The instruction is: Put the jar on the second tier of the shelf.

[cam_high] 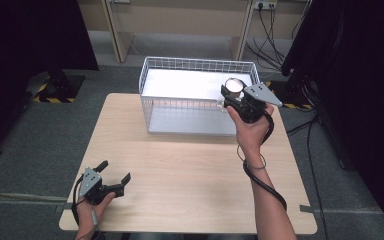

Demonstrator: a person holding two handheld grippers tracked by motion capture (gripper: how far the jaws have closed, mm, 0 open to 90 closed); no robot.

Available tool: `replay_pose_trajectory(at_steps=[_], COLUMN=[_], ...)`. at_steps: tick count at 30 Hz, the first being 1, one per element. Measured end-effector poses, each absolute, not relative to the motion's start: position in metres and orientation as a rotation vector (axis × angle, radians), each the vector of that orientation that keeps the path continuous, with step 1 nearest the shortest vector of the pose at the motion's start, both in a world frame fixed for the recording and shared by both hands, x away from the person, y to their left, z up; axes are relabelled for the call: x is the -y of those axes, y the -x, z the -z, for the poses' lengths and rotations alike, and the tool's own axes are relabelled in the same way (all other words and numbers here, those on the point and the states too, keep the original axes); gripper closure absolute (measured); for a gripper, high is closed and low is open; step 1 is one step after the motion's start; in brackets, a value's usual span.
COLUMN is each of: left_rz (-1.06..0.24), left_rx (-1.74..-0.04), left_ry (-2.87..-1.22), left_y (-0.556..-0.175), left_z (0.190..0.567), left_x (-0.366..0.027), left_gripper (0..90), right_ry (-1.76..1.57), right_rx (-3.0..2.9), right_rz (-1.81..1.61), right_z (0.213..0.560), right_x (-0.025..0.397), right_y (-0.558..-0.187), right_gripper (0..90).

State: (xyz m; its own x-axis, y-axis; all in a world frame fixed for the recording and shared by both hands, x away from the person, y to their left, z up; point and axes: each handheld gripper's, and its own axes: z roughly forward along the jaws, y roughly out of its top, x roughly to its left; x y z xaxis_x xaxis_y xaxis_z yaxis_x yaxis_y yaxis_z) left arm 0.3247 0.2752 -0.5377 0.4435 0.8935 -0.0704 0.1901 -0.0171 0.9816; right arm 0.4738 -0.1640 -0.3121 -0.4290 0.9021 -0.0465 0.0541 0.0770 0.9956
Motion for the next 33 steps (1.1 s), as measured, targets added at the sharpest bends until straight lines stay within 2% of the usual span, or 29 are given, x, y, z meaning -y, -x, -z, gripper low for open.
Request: replay_pose_trajectory(at_steps=[15,33], left_rz=[-0.737,-0.732], left_rx=[-0.997,-0.996], left_ry=[-1.508,-1.507], left_y=[-0.325,-0.325], left_z=[0.538,0.538], left_x=[-0.276,-0.276], left_gripper=[0.3,0.3], right_ry=[-1.005,-1.106], right_rx=[-1.596,-1.584], right_rz=[-1.390,-1.325], right_z=[0.295,0.297], right_x=[0.159,0.163], right_y=[-0.505,-0.549], right_gripper=[40.3,40.3])
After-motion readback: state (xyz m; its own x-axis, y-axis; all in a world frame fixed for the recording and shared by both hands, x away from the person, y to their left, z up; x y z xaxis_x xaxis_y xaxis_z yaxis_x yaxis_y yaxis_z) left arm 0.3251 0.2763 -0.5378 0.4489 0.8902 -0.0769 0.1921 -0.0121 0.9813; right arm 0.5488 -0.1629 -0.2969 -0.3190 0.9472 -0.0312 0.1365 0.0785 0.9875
